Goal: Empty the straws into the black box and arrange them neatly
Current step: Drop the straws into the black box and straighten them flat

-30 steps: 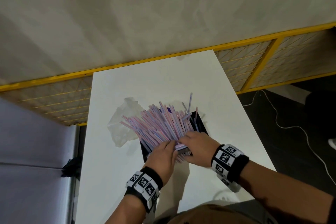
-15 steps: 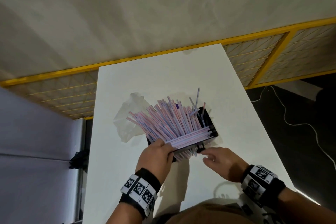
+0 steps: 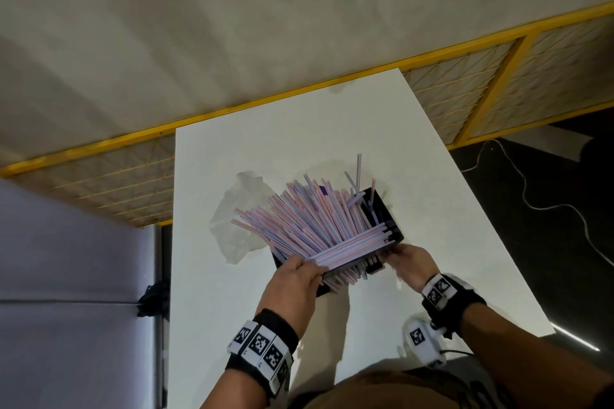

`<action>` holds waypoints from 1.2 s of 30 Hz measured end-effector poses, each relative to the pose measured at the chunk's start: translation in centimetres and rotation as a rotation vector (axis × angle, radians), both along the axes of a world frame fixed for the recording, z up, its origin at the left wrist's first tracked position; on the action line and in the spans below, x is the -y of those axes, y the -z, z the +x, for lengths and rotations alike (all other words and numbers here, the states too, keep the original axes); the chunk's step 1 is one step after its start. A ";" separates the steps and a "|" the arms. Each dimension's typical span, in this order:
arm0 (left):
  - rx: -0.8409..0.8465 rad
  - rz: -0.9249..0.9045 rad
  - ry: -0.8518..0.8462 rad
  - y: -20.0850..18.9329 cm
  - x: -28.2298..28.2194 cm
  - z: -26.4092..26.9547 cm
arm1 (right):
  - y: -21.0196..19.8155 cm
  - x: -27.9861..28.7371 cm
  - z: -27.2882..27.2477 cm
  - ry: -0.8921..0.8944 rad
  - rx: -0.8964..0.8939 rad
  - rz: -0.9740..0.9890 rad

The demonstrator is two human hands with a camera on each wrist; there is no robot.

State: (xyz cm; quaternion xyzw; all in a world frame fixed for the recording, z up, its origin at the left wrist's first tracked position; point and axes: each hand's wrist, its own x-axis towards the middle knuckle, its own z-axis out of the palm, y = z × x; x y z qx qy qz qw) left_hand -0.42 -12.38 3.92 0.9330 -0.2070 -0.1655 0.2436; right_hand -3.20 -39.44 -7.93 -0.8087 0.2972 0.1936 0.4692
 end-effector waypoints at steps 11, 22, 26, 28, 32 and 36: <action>0.019 -0.024 -0.041 -0.1 0.3 0.0 | -0.1 0.4 0.8 -0.069 -0.033 0.012; 0.060 -0.065 -0.054 0.6 0.1 -0.3 | 0.4 2.0 -3.1 -0.057 0.049 -0.081; 0.064 -0.064 -0.048 0.8 0.0 -0.2 | 0.1 1.2 -1.4 0.019 0.070 0.028; 0.057 -0.062 -0.045 0.8 0.0 -0.2 | 0.1 0.9 -0.4 0.024 -0.004 0.033; 0.047 -0.060 -0.049 0.9 0.0 -0.2 | -0.2 0.3 0.8 0.059 -0.070 0.046; 0.044 -0.060 -0.052 1.0 -0.1 -0.1 | -0.6 0.1 0.9 0.030 -0.018 0.037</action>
